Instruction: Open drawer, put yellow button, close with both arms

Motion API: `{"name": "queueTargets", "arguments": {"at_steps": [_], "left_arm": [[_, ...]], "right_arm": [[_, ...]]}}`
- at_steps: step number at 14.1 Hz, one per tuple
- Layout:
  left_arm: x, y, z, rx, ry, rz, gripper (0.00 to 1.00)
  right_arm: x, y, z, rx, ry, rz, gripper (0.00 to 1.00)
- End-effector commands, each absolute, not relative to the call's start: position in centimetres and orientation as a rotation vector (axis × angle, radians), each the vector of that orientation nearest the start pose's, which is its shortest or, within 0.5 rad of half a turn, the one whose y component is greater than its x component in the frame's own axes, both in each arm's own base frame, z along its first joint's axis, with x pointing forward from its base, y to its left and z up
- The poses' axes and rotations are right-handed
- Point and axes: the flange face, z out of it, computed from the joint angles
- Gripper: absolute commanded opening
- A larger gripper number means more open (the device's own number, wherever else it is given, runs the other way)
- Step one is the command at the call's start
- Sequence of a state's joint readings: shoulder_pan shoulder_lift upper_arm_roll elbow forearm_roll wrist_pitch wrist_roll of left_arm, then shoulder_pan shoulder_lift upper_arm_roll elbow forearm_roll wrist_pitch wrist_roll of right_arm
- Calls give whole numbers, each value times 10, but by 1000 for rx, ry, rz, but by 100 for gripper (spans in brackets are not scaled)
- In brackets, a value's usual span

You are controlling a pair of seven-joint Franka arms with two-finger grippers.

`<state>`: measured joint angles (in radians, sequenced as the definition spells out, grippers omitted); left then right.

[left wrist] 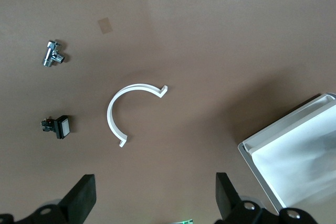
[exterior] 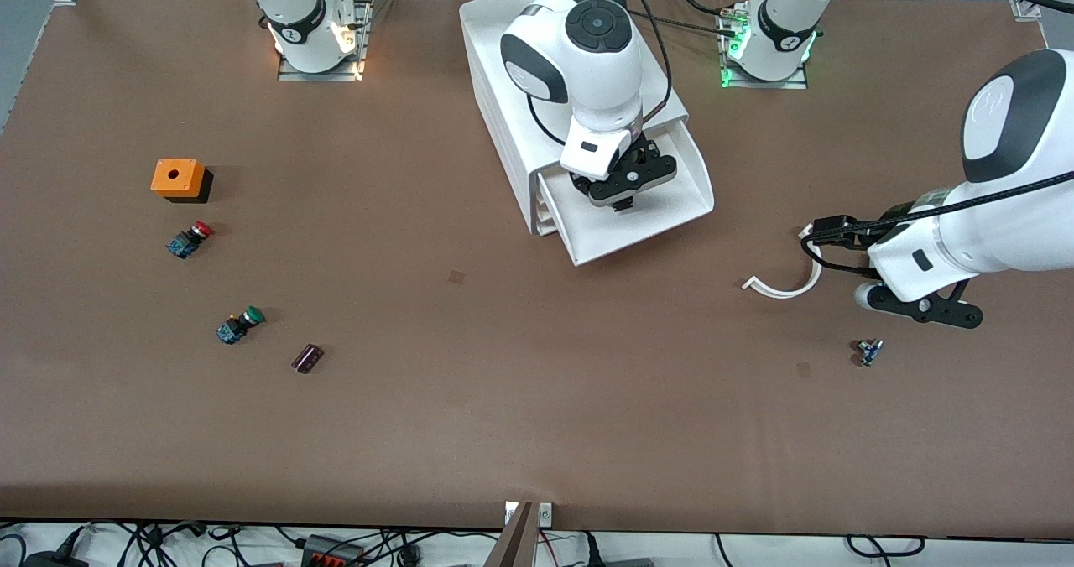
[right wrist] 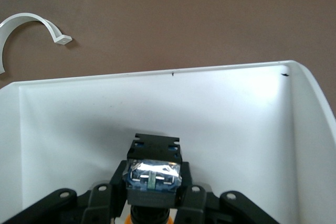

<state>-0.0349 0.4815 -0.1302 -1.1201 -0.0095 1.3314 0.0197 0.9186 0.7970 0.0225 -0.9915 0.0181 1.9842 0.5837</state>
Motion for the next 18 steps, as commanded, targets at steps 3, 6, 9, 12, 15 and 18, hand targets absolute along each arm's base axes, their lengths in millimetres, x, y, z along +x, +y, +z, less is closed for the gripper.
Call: {"name": "queueTargets", "arguments": {"at_steps": [3, 6, 9, 12, 15, 18], "left_arm": [[657, -94, 528, -3147, 282, 409, 100], [656, -98, 526, -3145, 290, 419, 100], [660, -109, 498, -3198, 245, 444, 100], [666, -118, 466, -3216, 113, 396, 100], [659, -166, 433, -3195, -130, 352, 100], [647, -205, 406, -3163, -364, 315, 100]], "right_arm": [[472, 625, 409, -2964, -517, -199, 100], [479, 614, 441, -2980, -494, -190, 100], [513, 566, 495, -3004, -385, -192, 100], [557, 492, 536, -3049, -220, -176, 100], [614, 391, 549, -3101, -143, -129, 100], [664, 280, 544, -3129, -188, -37, 100]]}}
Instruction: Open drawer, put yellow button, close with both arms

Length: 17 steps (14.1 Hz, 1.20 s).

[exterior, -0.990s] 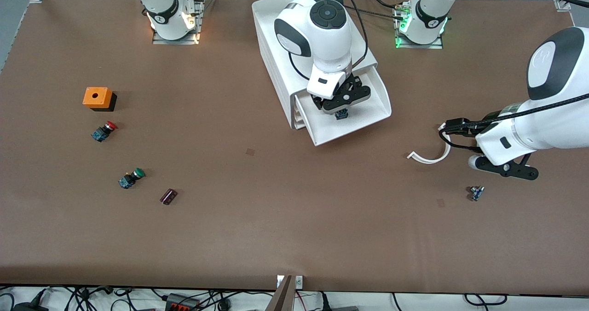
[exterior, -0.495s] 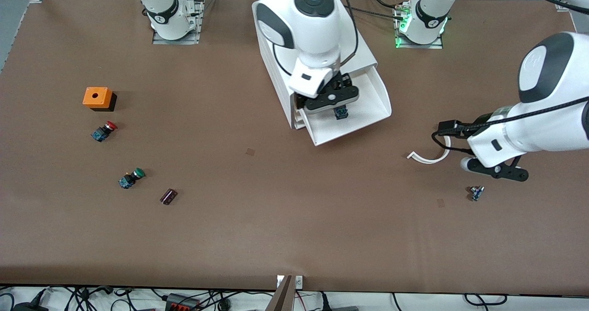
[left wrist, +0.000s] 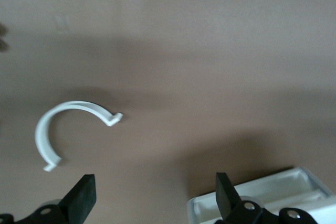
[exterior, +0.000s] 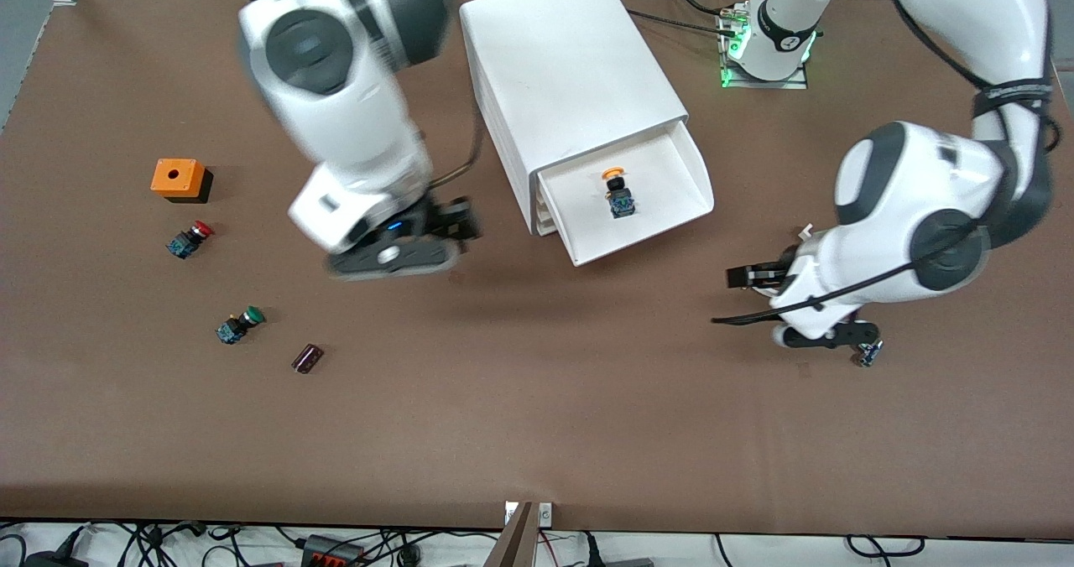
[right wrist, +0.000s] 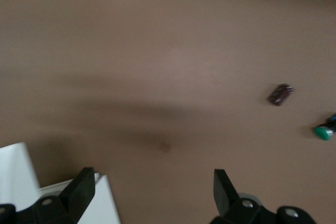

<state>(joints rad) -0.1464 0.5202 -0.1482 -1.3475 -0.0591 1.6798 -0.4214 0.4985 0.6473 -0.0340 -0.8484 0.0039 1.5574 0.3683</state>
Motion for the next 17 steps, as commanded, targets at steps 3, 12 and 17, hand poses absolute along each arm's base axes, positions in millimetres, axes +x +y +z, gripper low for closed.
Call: {"name": "queueTargets", "arguments": {"at_steps": [3, 12, 17], "left_arm": [[624, -247, 390, -3136, -475, 288, 100], [525, -324, 370, -3102, -577, 278, 99], [487, -349, 370, -3101, -563, 353, 98]], "right_arm": [[692, 191, 543, -3142, -13, -8, 100], [684, 70, 541, -3155, 232, 153, 100], [652, -8, 577, -3133, 272, -3, 100]]}}
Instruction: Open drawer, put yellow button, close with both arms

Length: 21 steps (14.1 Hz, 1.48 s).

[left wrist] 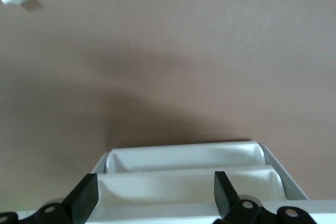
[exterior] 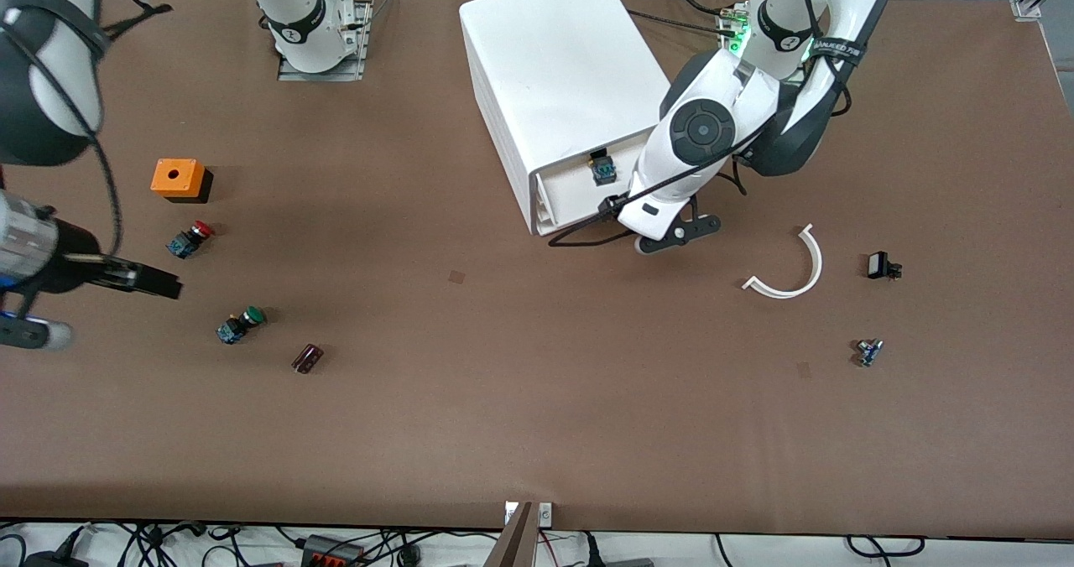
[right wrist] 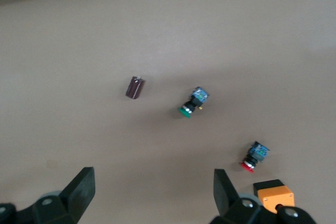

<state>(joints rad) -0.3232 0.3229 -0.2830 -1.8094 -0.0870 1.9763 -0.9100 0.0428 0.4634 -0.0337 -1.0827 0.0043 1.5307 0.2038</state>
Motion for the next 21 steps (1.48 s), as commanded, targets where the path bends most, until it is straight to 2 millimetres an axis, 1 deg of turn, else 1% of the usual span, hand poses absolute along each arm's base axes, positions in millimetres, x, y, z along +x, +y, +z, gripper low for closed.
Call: {"name": "queueTargets", "arguments": {"at_steps": [1, 3, 4, 6, 10, 13, 14, 15, 16, 17, 19, 20, 21], "left_arm": [[475, -357, 369, -3097, -552, 366, 98], [459, -366, 368, -3090, -557, 393, 98], [454, -371, 368, -3091, -543, 398, 98], [447, -378, 367, -3094, -512, 406, 98], [444, -381, 368, -3096, -500, 407, 99], [454, -377, 372, -3102, -461, 349, 100], [465, -367, 378, -3087, -437, 267, 100], [479, -357, 388, -3072, -414, 190, 100], [490, -345, 393, -3057, -396, 141, 100], [503, -335, 404, -3069, -382, 107, 100], [528, -304, 417, -3086, -287, 102, 100], [543, -281, 428, -3090, -219, 99, 100], [559, -255, 443, -3086, -139, 94, 100]], "right_arm": [[642, -24, 579, -3134, 253, 5, 100], [628, -42, 589, -3138, 181, -2, 100], [624, -48, 597, -3147, 119, -16, 100], [619, -55, 606, -3166, 82, -29, 100], [603, -56, 612, -3186, 68, 46, 100], [588, -53, 603, -3187, 60, 29, 100], [583, -53, 599, -3188, 58, 17, 100], [576, -52, 595, -3188, 56, 2, 100], [570, -52, 593, -3190, 57, -22, 100], [564, -51, 590, -3190, 56, -37, 100], [558, -50, 590, -3187, 68, -25, 100], [558, -49, 591, -3188, 66, -28, 100], [558, -48, 591, -3188, 59, -28, 100]]}}
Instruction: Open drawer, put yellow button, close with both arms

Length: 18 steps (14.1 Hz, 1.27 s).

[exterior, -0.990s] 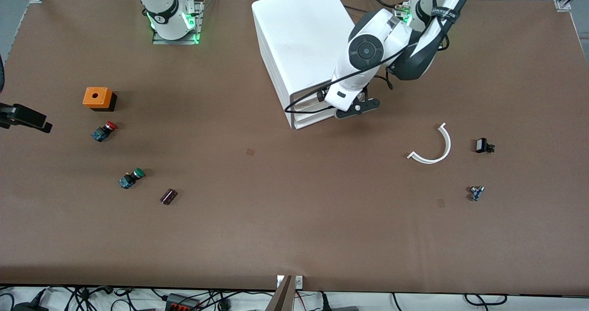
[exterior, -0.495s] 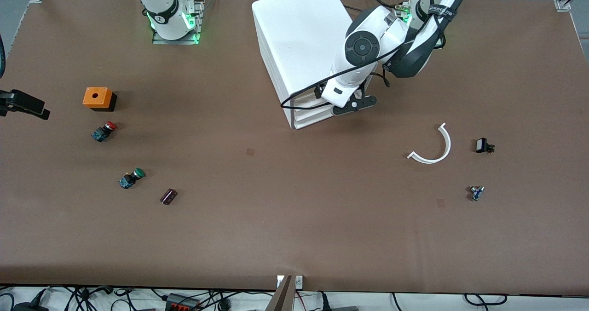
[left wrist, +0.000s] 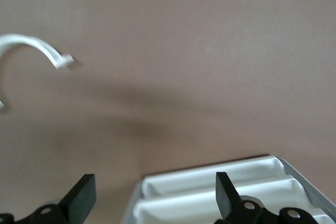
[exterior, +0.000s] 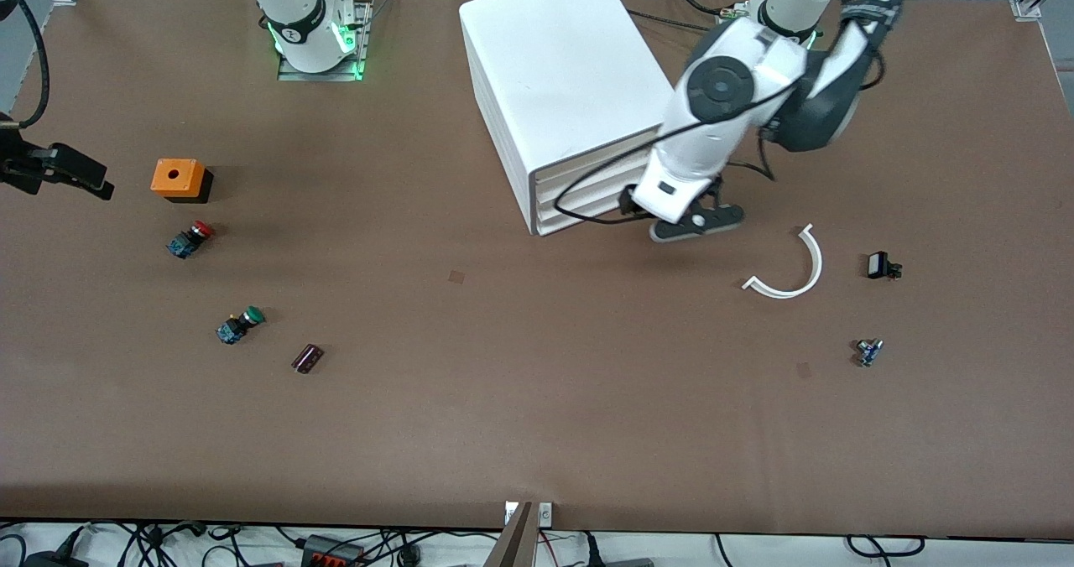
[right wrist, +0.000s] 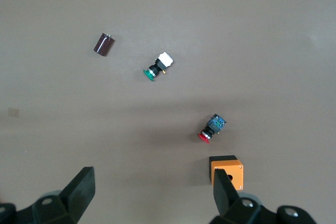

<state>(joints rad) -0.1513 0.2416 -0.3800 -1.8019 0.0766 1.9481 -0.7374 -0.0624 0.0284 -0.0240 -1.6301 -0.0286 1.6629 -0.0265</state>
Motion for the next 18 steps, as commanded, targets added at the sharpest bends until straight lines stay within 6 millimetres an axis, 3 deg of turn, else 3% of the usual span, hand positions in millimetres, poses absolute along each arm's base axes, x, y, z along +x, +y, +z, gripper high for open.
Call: {"name": "queueTargets", "arguments": {"at_steps": [1, 3, 6, 10, 11, 13, 14, 16, 18], "left_arm": [[571, -236, 455, -3090, -85, 100, 100], [590, -198, 486, -3101, 7, 89, 100], [603, -141, 524, -3094, 142, 144, 100], [592, -78, 566, -3119, 220, 130, 100], [586, -74, 573, -3139, 217, 116, 100], [573, -47, 582, -3171, 118, 41, 100], [562, -39, 588, -3168, 94, -75, 100], [548, -37, 577, -3160, 92, -137, 100], [543, -45, 582, -3148, 140, -139, 100]], "right_arm": [[558, -48, 592, -3188, 54, -30, 100], [559, -49, 594, -3187, 49, -39, 100], [559, -50, 595, -3187, 49, -39, 100], [557, -53, 594, -3178, 68, -13, 100], [556, -53, 595, -3180, 68, -16, 100], [557, -52, 593, -3187, 57, -12, 100], [557, -50, 594, -3189, 52, -12, 100], [555, -50, 595, -3191, 47, -12, 100], [553, -50, 597, -3196, 47, -4, 100]]}}
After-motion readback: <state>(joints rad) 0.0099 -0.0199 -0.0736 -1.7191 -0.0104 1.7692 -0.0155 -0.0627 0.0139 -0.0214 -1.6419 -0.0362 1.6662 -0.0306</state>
